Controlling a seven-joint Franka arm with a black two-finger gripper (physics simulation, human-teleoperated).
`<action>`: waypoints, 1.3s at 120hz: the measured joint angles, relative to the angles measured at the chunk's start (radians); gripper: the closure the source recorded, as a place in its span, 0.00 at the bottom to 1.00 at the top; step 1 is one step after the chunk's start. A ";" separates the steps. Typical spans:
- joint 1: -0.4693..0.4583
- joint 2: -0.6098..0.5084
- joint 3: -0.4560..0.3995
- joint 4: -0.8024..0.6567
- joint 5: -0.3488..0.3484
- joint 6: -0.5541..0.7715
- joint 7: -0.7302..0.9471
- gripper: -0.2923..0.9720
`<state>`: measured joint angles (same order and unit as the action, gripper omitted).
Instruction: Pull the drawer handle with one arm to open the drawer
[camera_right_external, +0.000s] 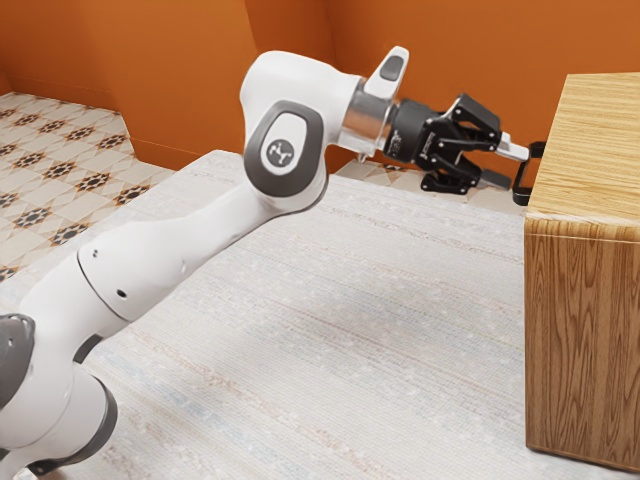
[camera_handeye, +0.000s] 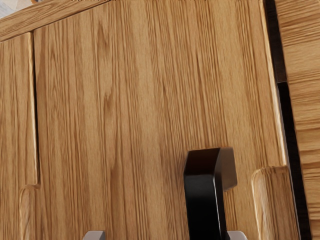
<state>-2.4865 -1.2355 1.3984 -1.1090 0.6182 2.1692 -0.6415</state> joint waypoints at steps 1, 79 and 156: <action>0.000 0.000 0.000 0.000 0.000 0.000 -0.001 0.60; 0.022 0.037 -0.004 -0.009 0.002 -0.031 -0.073 0.71; 0.069 0.060 -0.005 -0.022 0.007 -0.087 -0.100 0.80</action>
<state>-2.4176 -1.1756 1.3930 -1.1308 0.6250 2.0827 -0.7419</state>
